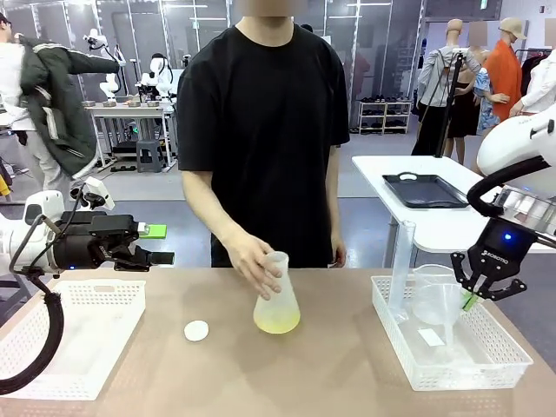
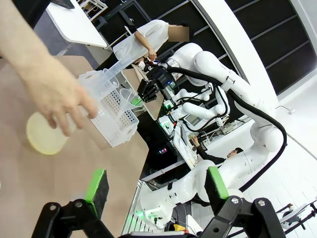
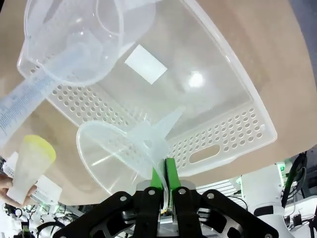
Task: Prepare the solutions needed for the experiment.
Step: Once the solution is in the Big flask , pick up the Plastic Funnel and place it back into the right Organizing basket.
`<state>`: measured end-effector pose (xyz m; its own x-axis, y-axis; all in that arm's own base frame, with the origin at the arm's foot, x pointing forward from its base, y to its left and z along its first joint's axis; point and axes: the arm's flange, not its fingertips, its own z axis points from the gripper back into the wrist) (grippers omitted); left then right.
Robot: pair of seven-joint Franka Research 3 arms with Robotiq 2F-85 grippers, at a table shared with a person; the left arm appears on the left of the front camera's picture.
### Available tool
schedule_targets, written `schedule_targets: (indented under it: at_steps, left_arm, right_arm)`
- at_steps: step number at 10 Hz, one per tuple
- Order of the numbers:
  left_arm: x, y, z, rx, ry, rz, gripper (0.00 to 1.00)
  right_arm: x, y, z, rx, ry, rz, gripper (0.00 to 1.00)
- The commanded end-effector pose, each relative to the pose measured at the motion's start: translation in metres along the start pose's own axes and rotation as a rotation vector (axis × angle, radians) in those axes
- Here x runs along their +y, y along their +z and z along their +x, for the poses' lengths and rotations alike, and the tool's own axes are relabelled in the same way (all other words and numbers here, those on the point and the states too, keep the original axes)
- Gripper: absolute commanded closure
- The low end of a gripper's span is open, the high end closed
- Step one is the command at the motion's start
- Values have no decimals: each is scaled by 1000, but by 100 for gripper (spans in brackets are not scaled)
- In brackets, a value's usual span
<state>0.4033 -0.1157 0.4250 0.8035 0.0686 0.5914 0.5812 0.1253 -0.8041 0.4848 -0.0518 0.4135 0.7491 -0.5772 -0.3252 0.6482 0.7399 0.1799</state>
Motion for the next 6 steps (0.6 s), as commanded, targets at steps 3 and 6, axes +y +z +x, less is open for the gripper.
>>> schedule_targets:
  at_steps: [3,6]
  left_arm:
    - [-1,-1,1,-13,8,-20,0]
    - [-1,-1,1,-13,8,-20,0]
  right_arm:
    - [9,4,3,-34,-46,-11,77]
    - [4,3,3,-13,-9,4,77]
